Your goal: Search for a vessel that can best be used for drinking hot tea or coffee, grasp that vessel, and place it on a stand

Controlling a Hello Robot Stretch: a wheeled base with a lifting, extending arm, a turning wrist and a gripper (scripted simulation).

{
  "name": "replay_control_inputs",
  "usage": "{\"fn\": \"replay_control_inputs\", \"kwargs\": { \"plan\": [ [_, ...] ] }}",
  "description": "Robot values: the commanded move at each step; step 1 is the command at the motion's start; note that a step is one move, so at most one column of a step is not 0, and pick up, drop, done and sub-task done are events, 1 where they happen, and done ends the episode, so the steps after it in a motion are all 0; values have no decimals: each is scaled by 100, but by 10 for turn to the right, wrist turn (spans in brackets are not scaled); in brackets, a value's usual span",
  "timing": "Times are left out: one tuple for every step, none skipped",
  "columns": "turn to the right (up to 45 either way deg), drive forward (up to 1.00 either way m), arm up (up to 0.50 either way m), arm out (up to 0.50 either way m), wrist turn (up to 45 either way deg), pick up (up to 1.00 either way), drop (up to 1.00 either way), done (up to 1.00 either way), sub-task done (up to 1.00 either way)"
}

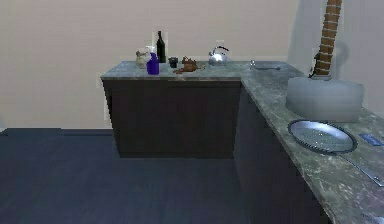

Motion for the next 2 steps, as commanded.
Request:
{"fn": "replay_control_inputs", "kwargs": {
  "plan": [
    [0,0,0,0,360,0,0,0,0],
    [0,0,0,2,0,0,0,0,0]
  ]
}}
